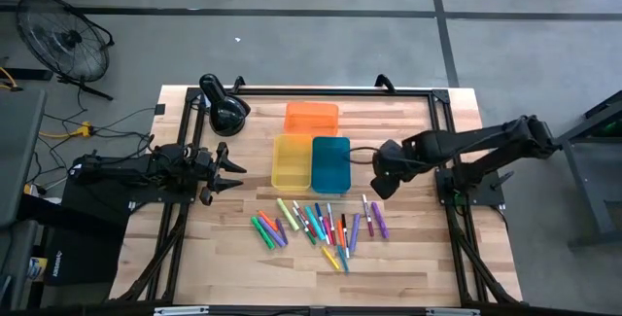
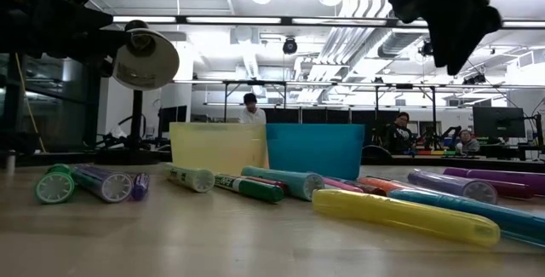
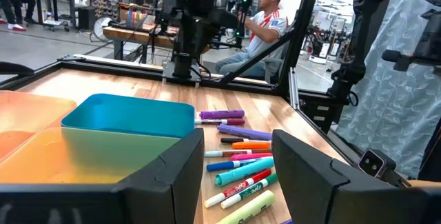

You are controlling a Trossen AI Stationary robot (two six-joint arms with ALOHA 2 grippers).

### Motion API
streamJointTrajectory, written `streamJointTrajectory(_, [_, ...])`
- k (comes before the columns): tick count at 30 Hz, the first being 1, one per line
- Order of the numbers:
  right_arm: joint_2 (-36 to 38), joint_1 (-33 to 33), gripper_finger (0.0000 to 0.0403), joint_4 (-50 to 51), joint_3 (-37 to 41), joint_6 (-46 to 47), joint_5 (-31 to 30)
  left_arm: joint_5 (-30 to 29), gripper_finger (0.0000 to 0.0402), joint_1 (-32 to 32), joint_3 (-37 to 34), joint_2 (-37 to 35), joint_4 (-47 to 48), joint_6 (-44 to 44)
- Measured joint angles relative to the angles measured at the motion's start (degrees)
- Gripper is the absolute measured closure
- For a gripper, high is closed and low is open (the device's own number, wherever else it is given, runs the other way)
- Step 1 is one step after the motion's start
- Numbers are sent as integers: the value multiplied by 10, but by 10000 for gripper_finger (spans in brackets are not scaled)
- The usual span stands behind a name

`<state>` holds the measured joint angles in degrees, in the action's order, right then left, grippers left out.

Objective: Pick & Place Markers
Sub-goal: Put the right purple highlighter pen into the orange bin

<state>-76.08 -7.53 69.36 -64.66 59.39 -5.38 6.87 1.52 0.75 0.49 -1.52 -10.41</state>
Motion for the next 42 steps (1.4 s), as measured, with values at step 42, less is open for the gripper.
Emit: streamJointTrajectory(42, [-204, -197, 219, -215, 79, 253, -9, 0, 232, 0, 0, 0, 0, 0])
